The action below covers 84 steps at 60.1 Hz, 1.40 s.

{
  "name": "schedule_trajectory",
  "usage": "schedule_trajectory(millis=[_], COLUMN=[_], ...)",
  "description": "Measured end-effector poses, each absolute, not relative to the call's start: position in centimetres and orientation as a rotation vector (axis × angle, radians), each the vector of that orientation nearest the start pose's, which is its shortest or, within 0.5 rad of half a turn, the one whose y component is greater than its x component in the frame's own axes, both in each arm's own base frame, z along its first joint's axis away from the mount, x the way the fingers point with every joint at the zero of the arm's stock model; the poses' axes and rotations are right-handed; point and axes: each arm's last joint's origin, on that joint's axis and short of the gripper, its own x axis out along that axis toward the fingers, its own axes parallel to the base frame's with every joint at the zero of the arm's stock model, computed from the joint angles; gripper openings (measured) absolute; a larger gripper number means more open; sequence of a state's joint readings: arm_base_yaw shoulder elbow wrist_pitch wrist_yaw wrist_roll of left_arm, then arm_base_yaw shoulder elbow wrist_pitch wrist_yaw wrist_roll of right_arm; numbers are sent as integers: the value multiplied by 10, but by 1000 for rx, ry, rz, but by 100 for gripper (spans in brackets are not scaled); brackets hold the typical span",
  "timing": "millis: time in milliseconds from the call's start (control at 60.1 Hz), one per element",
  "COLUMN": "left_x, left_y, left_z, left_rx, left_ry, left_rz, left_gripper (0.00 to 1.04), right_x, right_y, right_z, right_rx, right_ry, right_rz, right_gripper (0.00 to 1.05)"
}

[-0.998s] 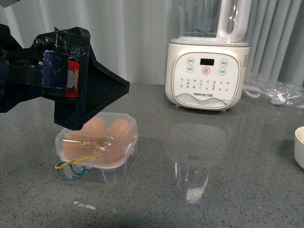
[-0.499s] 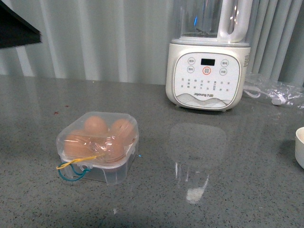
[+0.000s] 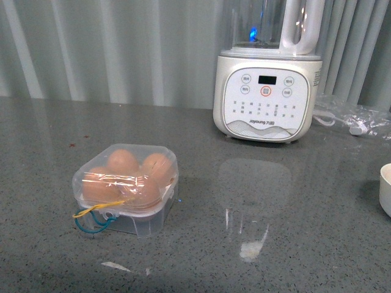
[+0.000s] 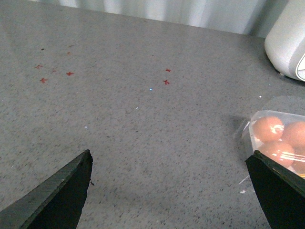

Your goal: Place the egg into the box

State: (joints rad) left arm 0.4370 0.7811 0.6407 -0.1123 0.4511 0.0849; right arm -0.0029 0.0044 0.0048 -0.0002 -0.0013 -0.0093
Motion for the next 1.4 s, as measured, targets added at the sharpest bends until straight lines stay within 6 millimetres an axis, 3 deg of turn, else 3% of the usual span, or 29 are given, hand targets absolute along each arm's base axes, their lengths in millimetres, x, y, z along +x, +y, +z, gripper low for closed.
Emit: schedule_trajectory(millis=[266,416,649,749,898,1397], left_x=[141,135,125,121,116,106], left_y=[88,73,42,31,18,0], left_z=[276,251,220,208,194,177], left_rx=[-17,29,9,4,-1,-2], left_ry=[215,16,4,3,2,7], left_rz=[33,22,12,15,9,0], left_gripper=[95,68,27,4,4,4], right_x=[98,98,98,98,98,98], right_y=[0,0,0,0,0,0], right_z=[165,165,165,165,165,165], right_rx=[-9,-9,-9,-9,-9,-9], right_ry=[-1,0,0,-1,0,0], right_rz=[-2,-2,-2,-2,-2,-2], right_gripper=[98,98,98,98,98,98])
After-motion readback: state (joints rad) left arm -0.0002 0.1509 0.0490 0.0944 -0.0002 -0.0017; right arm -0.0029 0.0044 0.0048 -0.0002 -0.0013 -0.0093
